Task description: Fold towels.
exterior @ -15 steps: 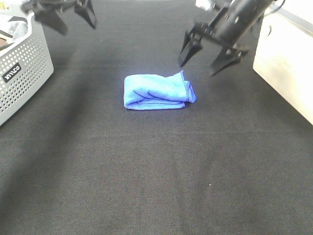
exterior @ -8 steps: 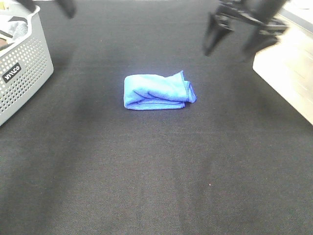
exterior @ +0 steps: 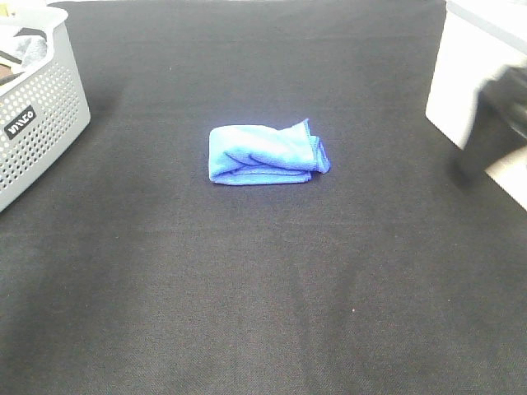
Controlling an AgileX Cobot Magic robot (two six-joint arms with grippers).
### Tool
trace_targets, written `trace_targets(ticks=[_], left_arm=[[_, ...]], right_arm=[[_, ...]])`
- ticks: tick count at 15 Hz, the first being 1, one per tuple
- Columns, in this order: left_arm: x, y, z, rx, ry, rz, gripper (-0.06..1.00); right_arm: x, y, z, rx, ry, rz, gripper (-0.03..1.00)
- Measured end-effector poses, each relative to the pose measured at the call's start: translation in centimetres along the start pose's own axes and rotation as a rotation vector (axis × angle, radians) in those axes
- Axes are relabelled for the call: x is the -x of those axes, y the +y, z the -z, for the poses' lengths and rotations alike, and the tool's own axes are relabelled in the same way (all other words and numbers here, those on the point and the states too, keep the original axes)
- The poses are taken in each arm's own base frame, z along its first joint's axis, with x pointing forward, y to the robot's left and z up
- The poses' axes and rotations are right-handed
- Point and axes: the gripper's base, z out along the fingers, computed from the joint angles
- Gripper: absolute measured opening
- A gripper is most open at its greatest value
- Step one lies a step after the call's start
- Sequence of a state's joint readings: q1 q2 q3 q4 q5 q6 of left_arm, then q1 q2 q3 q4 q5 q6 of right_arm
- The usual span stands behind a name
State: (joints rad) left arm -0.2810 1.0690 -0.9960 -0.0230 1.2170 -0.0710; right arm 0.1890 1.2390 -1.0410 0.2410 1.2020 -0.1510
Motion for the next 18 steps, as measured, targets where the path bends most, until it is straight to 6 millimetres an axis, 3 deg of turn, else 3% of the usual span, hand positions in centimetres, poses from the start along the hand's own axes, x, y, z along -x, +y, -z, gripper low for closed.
trace_targets(ticks=[4,6,8,10,13,18], left_arm=[[-10.2,0.8,1.0,-0.011,-0.142,-0.001,0.76],[-14.8,1.2,1.6,-0.023,-0.309,-0.006,0.76],[-17.6,1.4,1.6,-0.023,-0.438,-0.021,0.76],[-19.1,1.6,2.1,-0.020,-0.578,-0.054,0.76],[-19.3,1.6,2.3,-0.007,-0.669,-0.107,0.76],[-18.8,1.5,1.7,-0.005,-0.707,-0.150,0.76]], right_arm=[[-7.8,0.6,1.6,-0.041,-0.132,0.031,0.88],[-12.1,0.4,1.6,-0.094,-0.248,0.062,0.88],[-15.0,0.2,1.4,-0.136,-0.359,0.088,0.88],[-16.9,0.1,1.1,-0.162,-0.435,0.104,0.88],[-18.6,0.3,1.7,-0.177,-0.538,0.121,0.88],[-19.2,0.4,2.0,-0.181,-0.580,0.127,0.88]])
